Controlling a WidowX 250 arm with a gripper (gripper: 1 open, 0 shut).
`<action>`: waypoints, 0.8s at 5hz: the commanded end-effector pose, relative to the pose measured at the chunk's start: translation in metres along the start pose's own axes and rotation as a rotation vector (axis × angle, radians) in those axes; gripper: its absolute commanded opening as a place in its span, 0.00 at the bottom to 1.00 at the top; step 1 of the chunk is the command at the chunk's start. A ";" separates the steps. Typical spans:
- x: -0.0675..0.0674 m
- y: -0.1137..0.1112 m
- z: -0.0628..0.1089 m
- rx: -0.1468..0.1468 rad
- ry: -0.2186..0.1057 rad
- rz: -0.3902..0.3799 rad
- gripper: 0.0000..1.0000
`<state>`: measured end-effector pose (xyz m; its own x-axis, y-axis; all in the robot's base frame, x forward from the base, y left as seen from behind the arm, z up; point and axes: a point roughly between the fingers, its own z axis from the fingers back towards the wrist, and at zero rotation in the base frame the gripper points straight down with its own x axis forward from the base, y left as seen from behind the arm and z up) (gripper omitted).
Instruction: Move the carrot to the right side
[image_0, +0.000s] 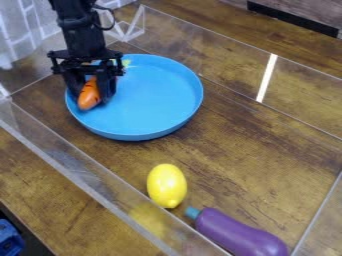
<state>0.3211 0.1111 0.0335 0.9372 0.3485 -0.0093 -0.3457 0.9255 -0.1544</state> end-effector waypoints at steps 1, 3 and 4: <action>0.012 -0.016 0.047 0.014 -0.123 -0.053 0.00; 0.004 -0.056 0.077 0.002 -0.142 -0.137 0.00; -0.005 -0.085 0.077 -0.011 -0.127 -0.215 0.00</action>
<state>0.3371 0.0457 0.0869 0.9840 0.1739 0.0383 -0.1662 0.9741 -0.1536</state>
